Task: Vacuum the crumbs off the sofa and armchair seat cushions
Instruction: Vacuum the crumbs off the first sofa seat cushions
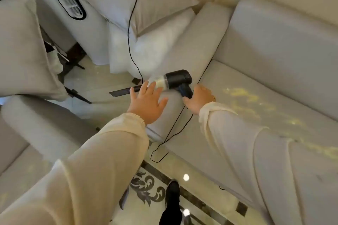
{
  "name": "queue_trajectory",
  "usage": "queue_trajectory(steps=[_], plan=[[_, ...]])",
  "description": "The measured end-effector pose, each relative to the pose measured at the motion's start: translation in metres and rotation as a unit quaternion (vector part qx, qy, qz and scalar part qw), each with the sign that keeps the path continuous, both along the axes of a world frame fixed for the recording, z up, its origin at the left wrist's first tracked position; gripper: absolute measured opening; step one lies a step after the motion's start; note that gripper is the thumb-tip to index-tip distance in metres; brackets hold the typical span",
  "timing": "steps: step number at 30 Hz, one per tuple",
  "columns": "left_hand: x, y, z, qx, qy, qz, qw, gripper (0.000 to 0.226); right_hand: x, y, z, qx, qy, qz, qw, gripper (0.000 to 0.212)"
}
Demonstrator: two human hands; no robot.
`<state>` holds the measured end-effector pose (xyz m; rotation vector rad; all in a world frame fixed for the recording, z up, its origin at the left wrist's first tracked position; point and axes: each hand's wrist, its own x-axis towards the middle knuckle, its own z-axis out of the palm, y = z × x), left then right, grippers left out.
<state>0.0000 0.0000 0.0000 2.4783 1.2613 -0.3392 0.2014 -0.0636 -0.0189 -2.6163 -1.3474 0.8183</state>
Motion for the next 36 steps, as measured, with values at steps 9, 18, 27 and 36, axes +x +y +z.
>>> queue_trajectory(steps=[9,18,27,36], plan=[[-0.001,-0.018,-0.061,0.016,-0.039,0.033,0.999,0.062,0.006,0.034,-0.089,0.099,0.151,-0.116,0.977,0.042],[0.086,-0.11,-0.145,0.082,-0.152,-0.046,0.984,0.05,0.082,-0.066,-0.114,0.304,0.427,-0.232,0.819,0.044],[0.241,-0.171,-0.275,0.061,-0.219,-0.078,0.971,0.04,0.232,-0.235,-0.16,0.414,0.385,-0.232,0.791,0.025],[0.295,-0.197,-0.336,0.071,-0.106,-0.109,0.986,0.032,0.248,-0.299,-0.195,0.413,0.463,-0.224,0.752,0.014]])
